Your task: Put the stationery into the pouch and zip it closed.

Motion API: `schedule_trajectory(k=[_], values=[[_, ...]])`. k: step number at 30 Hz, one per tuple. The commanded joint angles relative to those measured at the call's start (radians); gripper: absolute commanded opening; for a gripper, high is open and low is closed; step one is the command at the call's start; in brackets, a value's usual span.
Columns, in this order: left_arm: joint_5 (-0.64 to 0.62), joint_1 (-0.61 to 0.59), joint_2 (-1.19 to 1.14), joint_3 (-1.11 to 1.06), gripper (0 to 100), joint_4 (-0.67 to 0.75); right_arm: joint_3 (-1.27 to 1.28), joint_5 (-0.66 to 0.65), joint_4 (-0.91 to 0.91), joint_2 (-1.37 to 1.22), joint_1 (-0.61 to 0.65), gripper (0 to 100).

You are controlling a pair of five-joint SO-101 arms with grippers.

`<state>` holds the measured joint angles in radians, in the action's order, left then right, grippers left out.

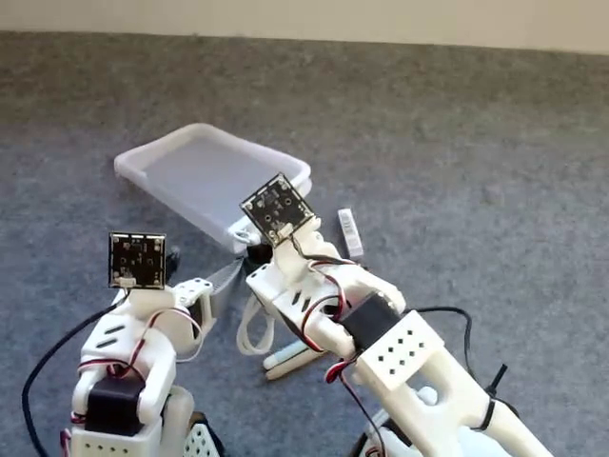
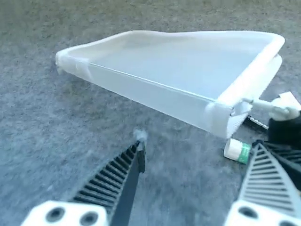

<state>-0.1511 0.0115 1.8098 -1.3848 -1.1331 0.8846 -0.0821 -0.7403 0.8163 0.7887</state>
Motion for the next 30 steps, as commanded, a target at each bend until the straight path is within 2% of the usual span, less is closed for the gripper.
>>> schedule_trajectory(k=[1,5,9,12,16,20,27,30], values=[[-0.009,0.019,-0.004,-0.050,32,0.124,-0.007,-0.008,-0.001,0.031,0.025,0.5],[-0.011,-0.047,-0.004,-0.077,32,0.181,-0.010,-0.009,-0.022,0.031,0.025,0.5],[-0.006,-0.058,-0.004,-0.107,32,0.198,-0.010,-0.008,-0.028,0.031,0.025,0.5],[0.000,-0.061,-0.004,-0.137,26,0.250,-0.008,-0.005,-0.028,0.031,0.025,0.5],[0.089,-0.061,-0.004,-0.186,20,0.311,-0.012,-0.003,-0.062,0.031,0.025,0.5],[0.101,-0.065,-0.004,-0.186,15,0.316,-0.015,-0.003,-0.108,0.031,0.022,0.5],[0.101,-0.162,-0.002,-0.143,3,0.315,-0.008,-0.005,-0.110,0.031,0.019,0.5],[0.101,-0.168,-0.002,-0.143,1,0.313,-0.008,-0.003,-0.110,0.031,-0.001,0.5]])
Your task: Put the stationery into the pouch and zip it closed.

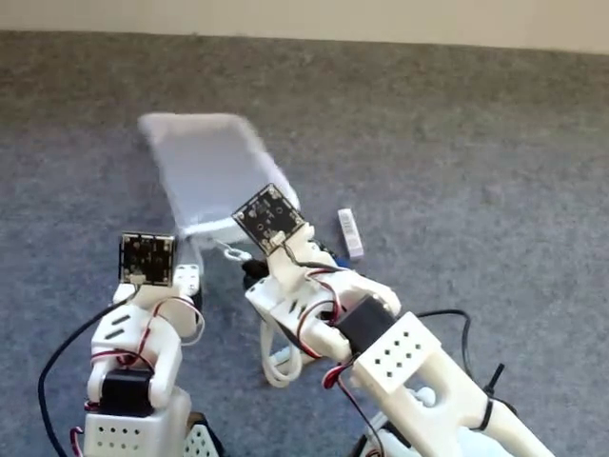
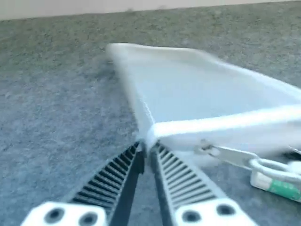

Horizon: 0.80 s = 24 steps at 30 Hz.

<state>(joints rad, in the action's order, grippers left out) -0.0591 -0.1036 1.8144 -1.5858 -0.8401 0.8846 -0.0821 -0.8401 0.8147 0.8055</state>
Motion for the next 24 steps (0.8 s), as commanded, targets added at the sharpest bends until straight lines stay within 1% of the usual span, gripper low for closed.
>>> schedule_trajectory(k=[1,9,14,24], values=[[0.009,-0.058,-0.007,0.058,1,0.017,-0.012,-0.003,-0.010,0.033,-0.027,0.5],[0.009,-0.064,-0.007,0.134,1,-0.112,-0.015,-0.003,-0.012,0.033,-0.127,0.5],[0.009,-0.127,-0.007,0.128,1,-0.109,-0.015,-0.003,-0.012,0.033,-0.186,0.5],[0.009,-0.171,-0.007,0.131,1,-0.109,-0.018,-0.002,-0.005,0.033,-0.286,0.5]])
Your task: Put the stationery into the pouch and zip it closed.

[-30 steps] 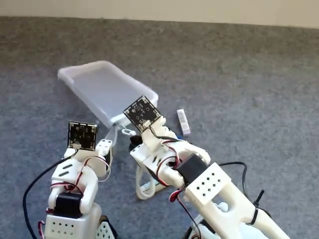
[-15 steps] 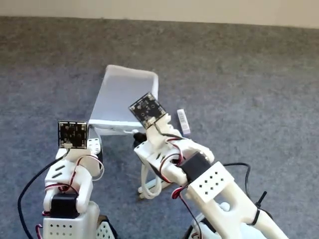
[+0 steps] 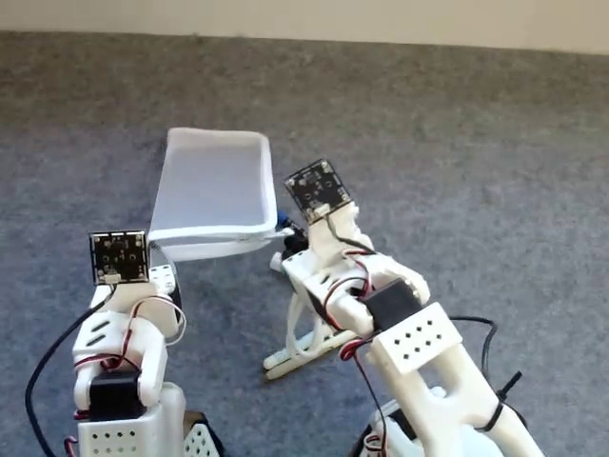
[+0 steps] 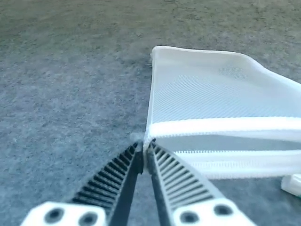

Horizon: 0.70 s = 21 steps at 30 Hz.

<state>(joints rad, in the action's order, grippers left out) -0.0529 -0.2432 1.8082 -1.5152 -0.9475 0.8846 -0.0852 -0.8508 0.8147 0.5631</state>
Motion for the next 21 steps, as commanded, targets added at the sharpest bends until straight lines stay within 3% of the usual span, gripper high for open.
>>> schedule_trajectory(k=[1,9,15,21], values=[[0.003,-0.031,-0.001,0.061,1,-0.002,-0.018,0.002,0.005,0.035,-0.051,0.5],[0.003,-0.024,-0.001,0.056,1,-0.002,-0.054,0.057,-0.002,0.035,-0.076,0.5],[0.021,-0.027,-0.001,0.054,1,-0.002,-0.058,0.054,-0.028,0.038,0.015,0.5],[0.006,-0.024,-0.002,0.051,16,-0.005,-0.081,0.020,-0.087,0.156,0.084,0.5]])
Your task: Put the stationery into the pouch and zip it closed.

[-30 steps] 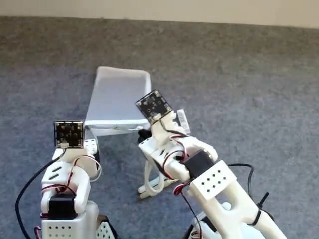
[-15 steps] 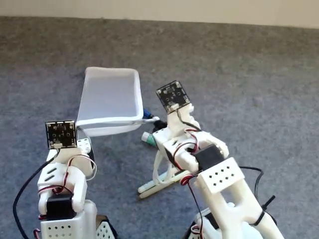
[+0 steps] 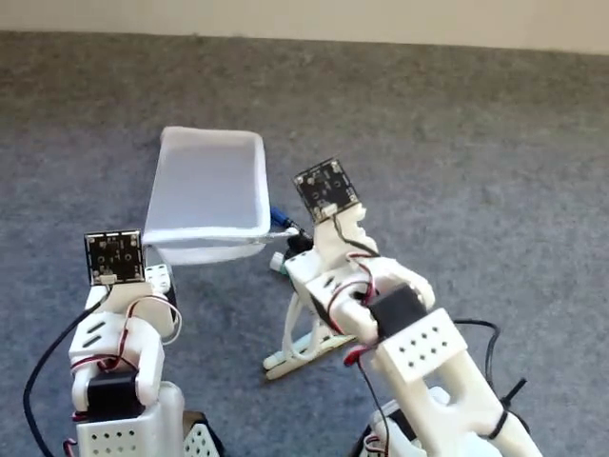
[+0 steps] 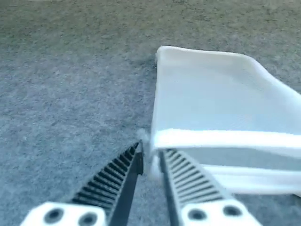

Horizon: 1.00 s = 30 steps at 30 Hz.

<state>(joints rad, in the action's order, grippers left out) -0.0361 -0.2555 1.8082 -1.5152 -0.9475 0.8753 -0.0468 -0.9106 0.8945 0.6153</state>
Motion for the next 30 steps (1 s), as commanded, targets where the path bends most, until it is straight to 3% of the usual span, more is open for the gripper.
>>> schedule_trajectory(k=[1,4,17,25,30], values=[[-0.038,-0.012,-0.002,0.050,19,-0.005,-0.070,-0.021,-0.039,0.104,0.041,0.5],[-0.094,-0.016,-0.002,0.044,25,-0.005,-0.065,-0.025,-0.061,0.166,0.061,0.5],[-0.038,0.050,-0.007,0.007,25,0.020,-0.068,-0.080,-0.168,0.280,0.096,0.5],[0.038,0.061,-0.002,0.010,3,0.026,-0.065,-0.080,-0.168,0.289,0.099,1.4],[0.052,0.059,-0.008,0.056,1,-0.002,-0.065,-0.080,-0.185,0.289,0.094,16.6]])
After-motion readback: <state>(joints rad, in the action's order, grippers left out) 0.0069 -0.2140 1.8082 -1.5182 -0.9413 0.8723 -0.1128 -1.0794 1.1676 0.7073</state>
